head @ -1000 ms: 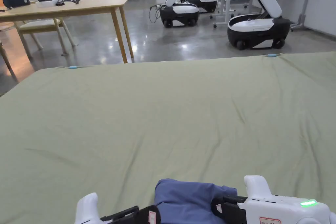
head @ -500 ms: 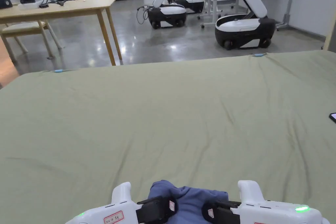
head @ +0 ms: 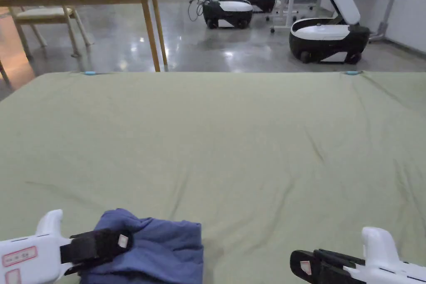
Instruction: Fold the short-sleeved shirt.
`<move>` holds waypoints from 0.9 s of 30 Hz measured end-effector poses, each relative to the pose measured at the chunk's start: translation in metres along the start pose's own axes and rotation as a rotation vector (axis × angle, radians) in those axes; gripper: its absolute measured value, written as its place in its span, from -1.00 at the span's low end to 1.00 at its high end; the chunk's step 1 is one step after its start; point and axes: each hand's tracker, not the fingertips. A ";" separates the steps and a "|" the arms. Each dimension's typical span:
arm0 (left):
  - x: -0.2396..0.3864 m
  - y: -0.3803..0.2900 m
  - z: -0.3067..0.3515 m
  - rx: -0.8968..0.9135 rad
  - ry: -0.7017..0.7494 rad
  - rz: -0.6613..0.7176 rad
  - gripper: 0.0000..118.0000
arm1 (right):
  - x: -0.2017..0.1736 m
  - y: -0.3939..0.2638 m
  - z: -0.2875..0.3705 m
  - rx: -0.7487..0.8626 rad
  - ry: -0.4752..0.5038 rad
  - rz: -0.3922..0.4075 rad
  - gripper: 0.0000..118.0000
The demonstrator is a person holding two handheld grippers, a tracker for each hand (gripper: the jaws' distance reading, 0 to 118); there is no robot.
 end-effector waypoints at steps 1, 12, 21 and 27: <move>-0.020 0.010 0.021 0.002 0.010 0.003 -0.39 | -0.001 -0.001 0.000 -0.002 -0.020 -0.002 -0.95; -0.119 0.048 0.135 0.090 0.268 -0.038 -0.31 | -0.012 -0.013 -0.007 -0.048 -0.158 -0.021 -0.95; -0.061 0.073 0.221 0.388 0.280 0.020 1.00 | -0.013 -0.013 0.005 -0.036 -0.152 -0.006 -0.95; 0.064 -0.007 0.210 0.547 0.383 -0.190 -1.00 | -0.016 -0.024 0.035 0.057 -0.162 -0.014 -0.95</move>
